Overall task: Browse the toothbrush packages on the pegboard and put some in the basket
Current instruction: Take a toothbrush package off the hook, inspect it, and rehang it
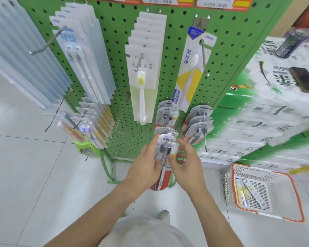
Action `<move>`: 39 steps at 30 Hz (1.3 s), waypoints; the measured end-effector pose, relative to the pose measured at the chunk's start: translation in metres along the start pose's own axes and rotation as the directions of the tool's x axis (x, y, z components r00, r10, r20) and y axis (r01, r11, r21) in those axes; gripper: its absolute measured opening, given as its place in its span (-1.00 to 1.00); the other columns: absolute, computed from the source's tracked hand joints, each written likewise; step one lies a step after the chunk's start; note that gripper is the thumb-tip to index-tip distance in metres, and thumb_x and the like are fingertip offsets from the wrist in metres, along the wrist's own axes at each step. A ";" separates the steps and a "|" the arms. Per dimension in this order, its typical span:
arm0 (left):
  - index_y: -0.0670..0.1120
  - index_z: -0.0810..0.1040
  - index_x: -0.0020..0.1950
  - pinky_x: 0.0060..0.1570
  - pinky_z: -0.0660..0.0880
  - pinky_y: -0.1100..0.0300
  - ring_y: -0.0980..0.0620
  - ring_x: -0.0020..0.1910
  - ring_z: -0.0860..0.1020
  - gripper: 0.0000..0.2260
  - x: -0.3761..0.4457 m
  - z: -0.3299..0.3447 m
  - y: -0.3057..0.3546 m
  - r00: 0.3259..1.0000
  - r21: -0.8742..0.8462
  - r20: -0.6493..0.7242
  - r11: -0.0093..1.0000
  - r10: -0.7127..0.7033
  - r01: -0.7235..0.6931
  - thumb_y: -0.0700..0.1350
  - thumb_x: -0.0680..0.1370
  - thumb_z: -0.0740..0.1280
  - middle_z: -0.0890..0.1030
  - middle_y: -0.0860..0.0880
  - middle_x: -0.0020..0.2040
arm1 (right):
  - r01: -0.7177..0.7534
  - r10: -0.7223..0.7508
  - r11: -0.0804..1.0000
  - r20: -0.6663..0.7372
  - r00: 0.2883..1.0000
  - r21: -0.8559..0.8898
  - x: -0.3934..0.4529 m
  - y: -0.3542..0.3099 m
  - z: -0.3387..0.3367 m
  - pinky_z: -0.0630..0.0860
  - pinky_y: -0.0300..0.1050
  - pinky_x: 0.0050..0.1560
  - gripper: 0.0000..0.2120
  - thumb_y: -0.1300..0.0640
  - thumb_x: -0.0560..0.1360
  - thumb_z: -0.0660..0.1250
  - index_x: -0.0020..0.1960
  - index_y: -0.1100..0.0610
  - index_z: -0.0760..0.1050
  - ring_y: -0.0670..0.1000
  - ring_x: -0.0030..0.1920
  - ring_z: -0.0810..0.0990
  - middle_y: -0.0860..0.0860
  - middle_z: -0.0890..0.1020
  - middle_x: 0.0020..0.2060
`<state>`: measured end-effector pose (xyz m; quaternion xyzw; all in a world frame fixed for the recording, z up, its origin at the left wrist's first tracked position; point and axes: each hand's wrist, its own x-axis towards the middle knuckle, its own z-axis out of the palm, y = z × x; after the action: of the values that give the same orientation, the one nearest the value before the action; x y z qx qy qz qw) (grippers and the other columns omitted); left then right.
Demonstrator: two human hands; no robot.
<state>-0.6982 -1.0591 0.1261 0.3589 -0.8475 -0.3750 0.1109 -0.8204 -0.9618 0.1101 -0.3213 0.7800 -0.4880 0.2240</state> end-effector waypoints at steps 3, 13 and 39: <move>0.18 -0.02 0.64 0.14 0.50 0.04 -0.08 0.27 0.51 -0.32 0.006 0.003 -0.004 1.000 -0.054 -0.014 0.999 0.002 -0.003 -0.19 0.64 0.23 0.44 -0.07 0.40 | 0.043 -0.043 0.997 -0.005 0.999 -0.057 0.009 -0.002 0.001 0.58 0.03 0.17 -0.60 0.13 0.57 0.36 0.35 -0.15 0.41 -0.08 0.18 0.58 -0.18 0.56 0.22; 0.01 0.38 0.51 0.28 0.46 0.21 0.12 0.22 0.56 -0.57 0.035 -0.003 -0.042 0.992 -0.355 -0.110 0.935 -0.055 0.012 -0.24 0.65 0.25 0.57 0.08 0.24 | 0.056 -0.076 0.969 -0.077 0.994 -0.239 0.034 -0.015 0.005 0.54 0.09 0.04 -0.81 0.03 0.66 0.25 0.21 0.11 0.45 0.05 0.04 0.59 0.02 0.56 0.13; -0.20 0.60 -0.02 -0.12 0.54 0.36 0.08 -0.15 0.59 -0.89 0.162 0.032 -0.063 0.921 -0.494 0.128 0.782 -0.368 0.380 -0.18 0.61 0.33 0.66 -0.04 -0.09 | 0.022 -0.060 0.915 -0.083 0.995 -0.403 0.042 -0.022 0.003 0.33 -0.20 -0.13 -0.91 0.08 0.64 0.32 0.02 0.10 0.54 0.00 -0.09 0.58 -0.01 0.57 -0.05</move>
<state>-0.7959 -1.1821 0.0453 0.4728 -0.6309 -0.6043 0.1150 -0.8414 -1.0004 0.1271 -0.3535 0.8662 -0.3367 0.1062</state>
